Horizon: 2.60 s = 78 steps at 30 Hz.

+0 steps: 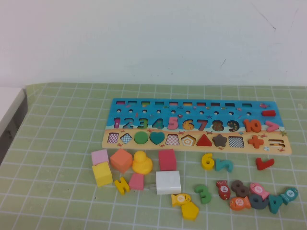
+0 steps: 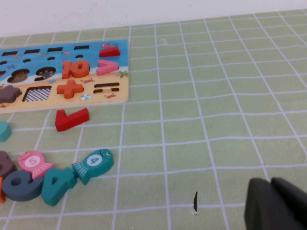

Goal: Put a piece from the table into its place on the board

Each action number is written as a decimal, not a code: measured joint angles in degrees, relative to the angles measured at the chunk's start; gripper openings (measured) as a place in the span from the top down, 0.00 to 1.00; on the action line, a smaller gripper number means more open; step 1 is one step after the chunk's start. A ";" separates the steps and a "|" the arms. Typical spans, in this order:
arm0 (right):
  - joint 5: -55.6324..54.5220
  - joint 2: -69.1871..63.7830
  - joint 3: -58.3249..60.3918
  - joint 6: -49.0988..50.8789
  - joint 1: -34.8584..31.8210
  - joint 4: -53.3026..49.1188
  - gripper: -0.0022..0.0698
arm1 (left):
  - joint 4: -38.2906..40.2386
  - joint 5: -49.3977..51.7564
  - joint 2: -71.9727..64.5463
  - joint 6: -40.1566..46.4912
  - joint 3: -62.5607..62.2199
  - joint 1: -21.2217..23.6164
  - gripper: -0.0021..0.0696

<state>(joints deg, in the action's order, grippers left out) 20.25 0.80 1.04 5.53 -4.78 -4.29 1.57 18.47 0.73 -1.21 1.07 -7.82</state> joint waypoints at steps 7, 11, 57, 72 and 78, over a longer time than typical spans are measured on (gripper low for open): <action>-0.13 0.00 0.00 0.00 0.00 0.49 0.97 | 0.00 0.00 0.00 0.00 0.00 0.00 0.97; -0.35 0.00 0.00 0.00 0.00 1.03 0.97 | 0.00 0.00 0.00 0.00 0.00 0.00 0.97; -46.90 0.00 0.60 0.00 0.00 1.30 0.97 | 0.00 0.00 0.00 0.00 0.00 0.00 0.97; -3.85 -13.12 -31.88 1.02 0.00 2.74 0.97 | 0.00 0.00 0.00 0.00 0.00 0.00 0.97; 10.93 -29.27 -41.65 1.02 0.00 6.45 0.97 | 0.00 0.00 0.00 0.00 0.00 0.00 0.97</action>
<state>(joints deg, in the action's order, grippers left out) 31.18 -28.47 -40.61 6.55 -4.78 2.16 1.57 18.47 0.73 -1.21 1.07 -7.82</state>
